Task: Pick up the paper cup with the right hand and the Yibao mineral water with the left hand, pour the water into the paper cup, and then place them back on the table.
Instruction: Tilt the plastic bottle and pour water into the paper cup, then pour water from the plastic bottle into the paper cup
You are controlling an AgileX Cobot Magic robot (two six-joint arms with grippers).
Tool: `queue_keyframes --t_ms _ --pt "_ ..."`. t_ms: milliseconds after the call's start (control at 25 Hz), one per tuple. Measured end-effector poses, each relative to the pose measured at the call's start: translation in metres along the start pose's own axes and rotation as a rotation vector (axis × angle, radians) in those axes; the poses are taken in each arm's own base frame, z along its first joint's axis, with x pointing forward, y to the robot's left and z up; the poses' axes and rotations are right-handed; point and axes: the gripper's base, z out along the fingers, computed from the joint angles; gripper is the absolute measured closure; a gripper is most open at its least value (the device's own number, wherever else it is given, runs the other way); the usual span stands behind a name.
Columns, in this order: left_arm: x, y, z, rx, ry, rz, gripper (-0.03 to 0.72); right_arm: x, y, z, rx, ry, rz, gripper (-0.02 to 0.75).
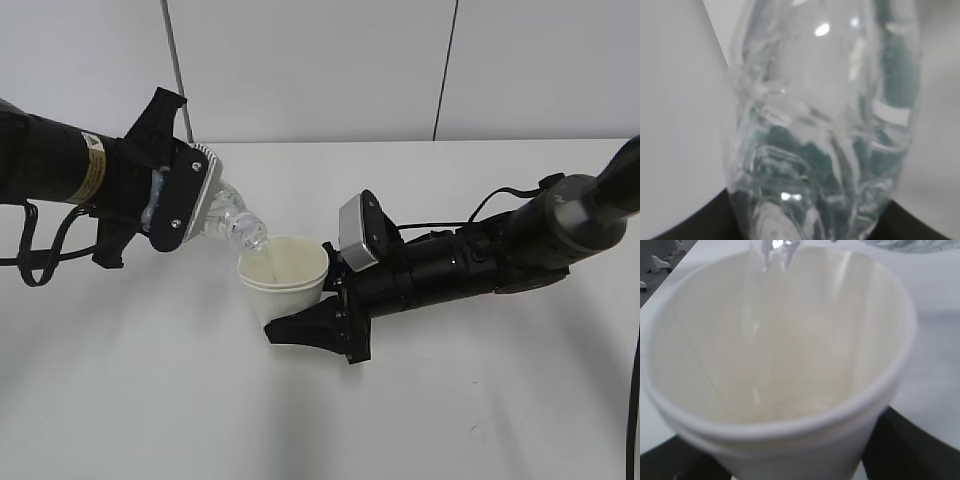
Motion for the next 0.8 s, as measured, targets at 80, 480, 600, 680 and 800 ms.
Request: queue_keyframes --t_ms 80,480,600,680,800 --pt "0.000 0.000 0.000 0.000 0.005 0.001 0.355 0.000 0.000 0.000 -0.001 -0.002 0.001 0.217" --pt "0.001 0.003 0.000 -0.009 0.012 0.003 0.355 -0.001 0.002 0.003 -0.010 -0.001 -0.002 0.217" --pt "0.002 0.008 -0.001 -0.025 0.015 0.004 0.356 -0.001 0.002 0.003 -0.010 -0.001 -0.002 0.217" --pt "0.003 0.010 -0.001 -0.029 0.015 0.007 0.356 -0.001 0.002 0.003 -0.012 -0.001 -0.003 0.217" --pt "0.003 0.010 -0.001 -0.029 0.016 0.014 0.356 -0.001 0.002 0.003 -0.012 -0.001 -0.003 0.217"
